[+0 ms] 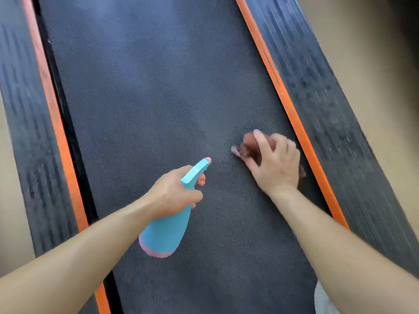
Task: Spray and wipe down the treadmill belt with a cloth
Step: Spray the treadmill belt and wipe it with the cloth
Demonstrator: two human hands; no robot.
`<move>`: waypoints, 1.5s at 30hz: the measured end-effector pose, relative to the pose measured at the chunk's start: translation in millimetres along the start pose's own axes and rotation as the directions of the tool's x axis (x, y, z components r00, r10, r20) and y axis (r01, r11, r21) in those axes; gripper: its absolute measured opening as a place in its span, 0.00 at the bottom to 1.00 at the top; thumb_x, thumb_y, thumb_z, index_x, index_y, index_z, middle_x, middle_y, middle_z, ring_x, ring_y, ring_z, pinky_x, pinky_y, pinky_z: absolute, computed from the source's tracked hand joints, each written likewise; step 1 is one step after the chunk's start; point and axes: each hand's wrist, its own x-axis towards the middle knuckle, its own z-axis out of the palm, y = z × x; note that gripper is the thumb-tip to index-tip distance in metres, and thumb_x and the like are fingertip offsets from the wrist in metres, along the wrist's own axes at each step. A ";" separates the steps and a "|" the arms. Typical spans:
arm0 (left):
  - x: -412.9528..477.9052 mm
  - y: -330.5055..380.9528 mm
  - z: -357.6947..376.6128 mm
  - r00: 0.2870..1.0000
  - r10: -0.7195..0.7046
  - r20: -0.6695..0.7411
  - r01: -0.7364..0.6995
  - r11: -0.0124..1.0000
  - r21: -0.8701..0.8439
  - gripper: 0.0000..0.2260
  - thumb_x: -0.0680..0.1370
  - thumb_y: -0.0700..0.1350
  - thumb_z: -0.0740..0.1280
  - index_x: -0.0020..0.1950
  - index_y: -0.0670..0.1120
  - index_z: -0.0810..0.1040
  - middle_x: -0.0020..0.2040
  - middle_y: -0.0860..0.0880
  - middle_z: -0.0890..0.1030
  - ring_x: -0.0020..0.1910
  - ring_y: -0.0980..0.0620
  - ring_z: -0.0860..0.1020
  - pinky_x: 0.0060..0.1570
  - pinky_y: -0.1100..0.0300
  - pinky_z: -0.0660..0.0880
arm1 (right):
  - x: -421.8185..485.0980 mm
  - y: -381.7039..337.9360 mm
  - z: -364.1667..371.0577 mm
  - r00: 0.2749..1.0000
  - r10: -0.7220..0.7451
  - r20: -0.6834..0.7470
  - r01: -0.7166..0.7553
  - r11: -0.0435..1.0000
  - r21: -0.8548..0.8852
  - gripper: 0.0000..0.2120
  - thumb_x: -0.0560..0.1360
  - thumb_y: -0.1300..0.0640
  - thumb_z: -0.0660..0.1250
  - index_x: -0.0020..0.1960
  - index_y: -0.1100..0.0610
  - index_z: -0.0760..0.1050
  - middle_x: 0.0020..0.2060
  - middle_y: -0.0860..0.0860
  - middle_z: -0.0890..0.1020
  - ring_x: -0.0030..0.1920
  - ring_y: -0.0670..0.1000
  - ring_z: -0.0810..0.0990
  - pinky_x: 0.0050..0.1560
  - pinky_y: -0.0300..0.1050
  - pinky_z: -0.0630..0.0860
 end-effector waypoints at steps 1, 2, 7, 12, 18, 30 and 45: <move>-0.8 -4.6 -3.0 1.000 -0.002 -0.017 0.001 0.999 -0.047 0.16 0.73 0.42 0.71 0.56 0.59 0.80 0.55 0.60 0.84 0.39 0.53 0.88 0.50 0.58 0.78 | 31.3 -9.1 5.2 1.000 0.000 0.000 0.000 1.000 0.010 0.29 0.76 0.31 0.63 0.72 0.45 0.71 0.59 0.58 0.75 0.56 0.62 0.73 0.53 0.58 0.70; -2.1 -8.4 -5.9 0.999 -0.008 -0.041 0.004 0.995 -0.104 0.17 0.71 0.43 0.71 0.57 0.59 0.80 0.56 0.60 0.84 0.39 0.51 0.88 0.52 0.56 0.79 | 61.3 -18.9 9.8 1.000 0.000 0.019 0.000 1.000 0.006 0.29 0.76 0.32 0.62 0.73 0.43 0.69 0.60 0.58 0.74 0.56 0.63 0.73 0.54 0.58 0.70; -1.1 -19.5 -21.5 0.991 -0.069 -0.111 0.034 0.956 -0.291 0.23 0.64 0.46 0.68 0.57 0.64 0.80 0.56 0.57 0.85 0.40 0.45 0.88 0.55 0.48 0.81 | 103.8 -44.5 21.4 0.994 -0.039 0.105 0.043 0.998 -0.038 0.26 0.77 0.32 0.58 0.72 0.41 0.68 0.60 0.58 0.73 0.55 0.62 0.72 0.54 0.57 0.70; 3.7 -0.7 -35.5 0.986 -0.070 -0.154 0.020 0.952 -0.304 0.20 0.68 0.44 0.70 0.59 0.59 0.80 0.56 0.54 0.85 0.40 0.45 0.89 0.54 0.50 0.83 | -41.1 -22.3 -3.6 0.958 -0.235 0.165 0.228 0.972 0.057 0.23 0.78 0.37 0.63 0.68 0.48 0.73 0.56 0.60 0.75 0.52 0.61 0.73 0.51 0.56 0.72; 11.2 1.0 -41.3 0.975 -0.086 -0.204 0.002 0.924 -0.383 0.16 0.71 0.39 0.71 0.56 0.55 0.81 0.57 0.54 0.85 0.42 0.42 0.88 0.43 0.57 0.81 | 38.9 -32.0 18.1 0.945 -0.305 0.115 0.300 0.952 0.055 0.20 0.77 0.39 0.62 0.66 0.45 0.70 0.56 0.58 0.74 0.52 0.61 0.72 0.51 0.56 0.71; 5.7 -26.2 -44.1 0.966 -0.135 -0.218 0.039 0.918 -0.395 0.23 0.62 0.47 0.68 0.55 0.61 0.82 0.55 0.56 0.85 0.42 0.45 0.88 0.58 0.42 0.83 | 170.5 -87.3 40.4 0.954 -0.282 0.100 0.280 0.959 0.031 0.21 0.73 0.40 0.66 0.56 0.55 0.75 0.55 0.58 0.75 0.56 0.63 0.73 0.53 0.57 0.71; 5.4 -12.3 -58.9 0.961 -0.088 -0.262 -0.033 0.906 -0.423 0.18 0.68 0.43 0.70 0.57 0.56 0.81 0.57 0.55 0.85 0.41 0.44 0.89 0.45 0.56 0.82 | 55.5 -95.5 36.7 0.849 -0.521 0.092 0.511 0.852 0.112 0.19 0.77 0.38 0.66 0.53 0.54 0.76 0.47 0.59 0.75 0.44 0.60 0.73 0.40 0.55 0.72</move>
